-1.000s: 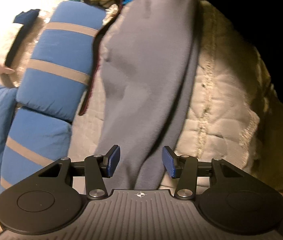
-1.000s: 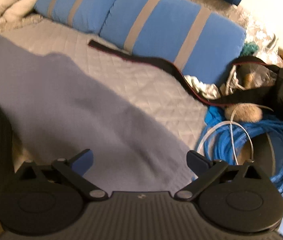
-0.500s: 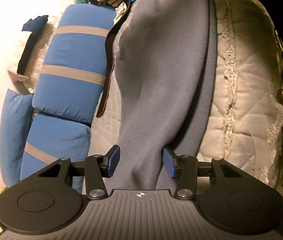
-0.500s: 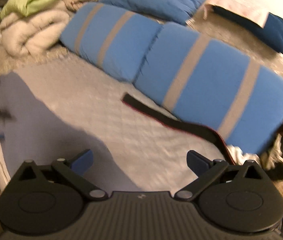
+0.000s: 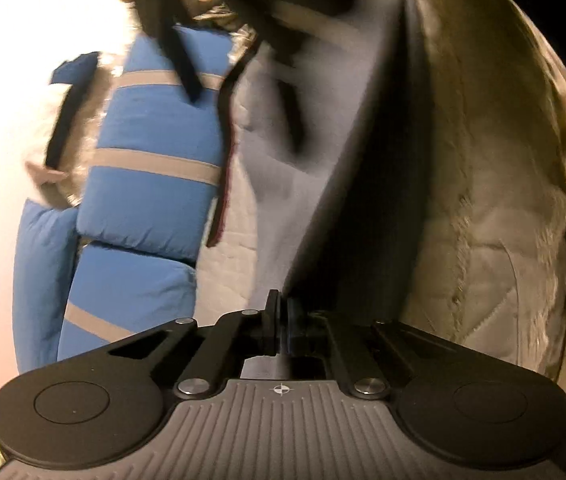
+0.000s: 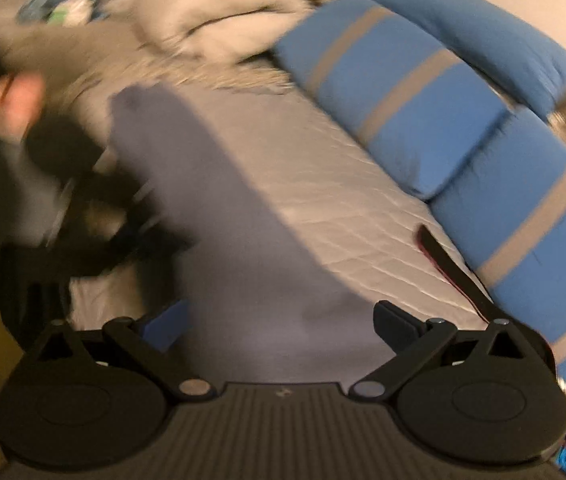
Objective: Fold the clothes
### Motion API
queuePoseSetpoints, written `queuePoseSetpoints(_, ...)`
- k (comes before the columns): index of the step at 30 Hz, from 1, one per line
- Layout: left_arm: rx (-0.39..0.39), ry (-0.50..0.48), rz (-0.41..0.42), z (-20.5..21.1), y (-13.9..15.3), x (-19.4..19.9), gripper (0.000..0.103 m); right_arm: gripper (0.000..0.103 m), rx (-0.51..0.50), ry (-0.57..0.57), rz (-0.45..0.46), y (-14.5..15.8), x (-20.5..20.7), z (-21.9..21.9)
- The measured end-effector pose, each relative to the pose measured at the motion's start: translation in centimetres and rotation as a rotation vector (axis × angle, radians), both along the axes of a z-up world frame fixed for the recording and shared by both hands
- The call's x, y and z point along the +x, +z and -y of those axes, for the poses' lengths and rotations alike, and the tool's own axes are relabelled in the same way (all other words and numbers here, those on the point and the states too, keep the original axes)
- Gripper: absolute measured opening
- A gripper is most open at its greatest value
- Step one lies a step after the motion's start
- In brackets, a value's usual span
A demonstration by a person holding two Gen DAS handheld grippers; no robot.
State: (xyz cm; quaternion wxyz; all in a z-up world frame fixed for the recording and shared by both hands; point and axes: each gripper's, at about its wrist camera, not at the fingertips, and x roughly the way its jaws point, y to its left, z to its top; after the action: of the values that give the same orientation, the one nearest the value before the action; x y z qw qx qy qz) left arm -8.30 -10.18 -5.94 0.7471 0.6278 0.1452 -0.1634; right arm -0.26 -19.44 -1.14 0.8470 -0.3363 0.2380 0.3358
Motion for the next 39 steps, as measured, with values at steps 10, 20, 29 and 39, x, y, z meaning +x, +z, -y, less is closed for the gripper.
queuePoseSetpoints(10,-0.007,-0.027,0.006,-0.7,0.2,-0.4,0.003,0.087,-0.24,0.057,0.47,-7.4,-3.8,-6.9)
queuePoseSetpoints(20,0.073,0.074,0.066,-4.3,-1.0,0.3,0.013,0.026,-0.173,-0.006,0.415,-8.4,-2.3,-7.1)
queuePoseSetpoints(29,0.116,0.331,-0.031,-14.1,1.8,3.5,0.033,0.026,-0.041,-0.047,0.337,-5.9,-1.5,-5.8)
queuePoseSetpoints(39,0.061,0.465,-0.146,-24.9,3.0,4.5,0.033,0.026,0.073,-0.091,0.282,-4.1,-0.5,-4.3)
